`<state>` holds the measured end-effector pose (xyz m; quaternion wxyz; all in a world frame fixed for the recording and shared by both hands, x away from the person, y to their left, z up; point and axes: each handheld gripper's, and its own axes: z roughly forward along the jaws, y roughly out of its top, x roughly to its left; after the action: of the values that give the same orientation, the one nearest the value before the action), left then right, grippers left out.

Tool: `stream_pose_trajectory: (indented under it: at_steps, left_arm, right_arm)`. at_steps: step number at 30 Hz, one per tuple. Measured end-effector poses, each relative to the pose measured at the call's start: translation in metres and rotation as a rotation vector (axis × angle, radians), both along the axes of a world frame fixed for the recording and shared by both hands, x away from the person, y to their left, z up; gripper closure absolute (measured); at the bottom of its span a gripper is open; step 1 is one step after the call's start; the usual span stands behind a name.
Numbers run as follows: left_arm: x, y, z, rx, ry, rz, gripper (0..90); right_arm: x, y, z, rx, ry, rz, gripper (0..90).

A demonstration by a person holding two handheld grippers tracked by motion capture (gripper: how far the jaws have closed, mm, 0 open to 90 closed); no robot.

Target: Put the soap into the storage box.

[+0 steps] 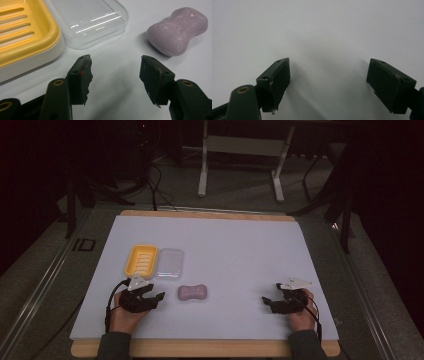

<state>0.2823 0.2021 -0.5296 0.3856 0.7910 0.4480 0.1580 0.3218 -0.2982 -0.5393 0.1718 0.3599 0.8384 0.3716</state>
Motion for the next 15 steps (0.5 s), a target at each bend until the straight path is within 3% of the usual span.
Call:
stream_pose_trajectory:
  at_steps: [6, 11, 15]
  left_arm:
    - [-0.0007, -0.001, 0.0013, 0.001, 0.005, -0.023, 44.9]
    - [-0.0019, -0.0022, 0.0019, 0.025, 0.016, -0.053, 45.1]
    - [-0.0023, -0.002, 0.0066, 0.049, 0.022, -0.072, 45.3]
  right_arm:
    - [-0.0029, -0.0025, 0.001, 0.026, -0.03, 0.006, 18.6]
    - [-0.007, 0.0001, 0.0013, -0.002, -0.066, 0.007, 18.6]
    - [-0.0081, -0.0018, 0.0018, 0.016, -0.08, 0.005, 18.7]
